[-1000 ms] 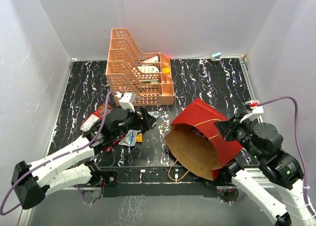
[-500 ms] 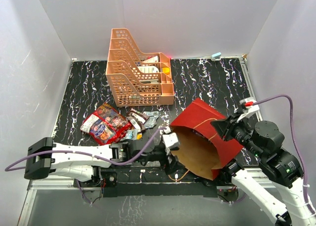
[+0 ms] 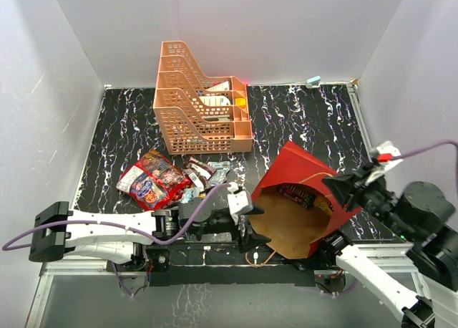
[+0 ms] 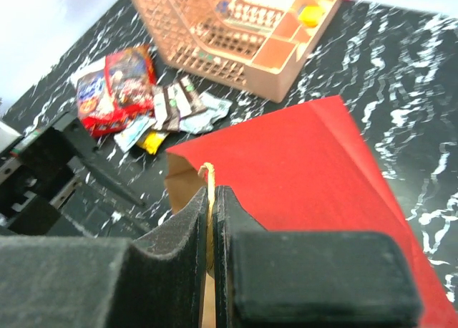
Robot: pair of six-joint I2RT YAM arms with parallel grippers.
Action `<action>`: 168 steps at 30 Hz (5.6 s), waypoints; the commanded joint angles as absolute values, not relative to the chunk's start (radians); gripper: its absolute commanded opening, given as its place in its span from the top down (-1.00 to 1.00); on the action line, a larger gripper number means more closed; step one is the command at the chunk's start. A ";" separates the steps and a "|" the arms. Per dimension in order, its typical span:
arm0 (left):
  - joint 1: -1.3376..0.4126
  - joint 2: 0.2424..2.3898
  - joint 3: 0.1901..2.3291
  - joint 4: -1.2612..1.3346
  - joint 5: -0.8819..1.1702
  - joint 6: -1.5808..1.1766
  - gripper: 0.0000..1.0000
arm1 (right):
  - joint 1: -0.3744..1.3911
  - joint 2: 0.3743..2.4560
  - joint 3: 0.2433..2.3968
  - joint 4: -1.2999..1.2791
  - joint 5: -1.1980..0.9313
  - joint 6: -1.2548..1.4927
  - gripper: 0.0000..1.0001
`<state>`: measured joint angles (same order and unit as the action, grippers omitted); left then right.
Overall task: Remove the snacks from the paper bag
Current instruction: Take out the snack from the paper bag.
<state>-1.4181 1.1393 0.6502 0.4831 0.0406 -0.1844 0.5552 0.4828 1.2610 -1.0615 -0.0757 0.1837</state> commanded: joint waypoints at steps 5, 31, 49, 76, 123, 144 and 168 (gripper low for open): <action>-1.426 0.984 0.599 0.485 0.067 -0.223 -0.64 | 0.605 0.369 1.342 -1.103 0.104 0.227 0.85; -1.517 1.531 0.961 0.330 -0.187 0.422 -0.01 | 0.692 0.490 1.239 -0.823 0.060 0.260 0.85; -1.336 1.973 1.217 0.335 -0.084 0.513 -0.18 | 0.692 0.465 1.189 -0.787 -0.026 0.261 0.85; -1.334 1.817 1.034 0.425 -0.068 0.368 -0.21 | 0.692 0.463 1.127 -0.765 0.113 0.343 0.85; -1.283 1.963 1.246 0.127 -0.030 0.192 0.85 | 0.691 0.421 1.043 -0.756 0.184 0.369 0.85; -1.377 1.494 1.073 0.017 -0.055 0.084 1.00 | 0.692 0.326 0.910 -0.713 0.369 0.484 0.85; -1.204 0.991 0.856 -0.269 -0.916 -0.346 1.00 | 0.692 0.239 0.871 -0.745 0.516 0.577 0.85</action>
<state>-1.3369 0.9756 0.8810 -0.1776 -0.7418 -0.1707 0.6865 0.2409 0.8730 -0.7826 0.4816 0.5575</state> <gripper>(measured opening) 0.086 0.076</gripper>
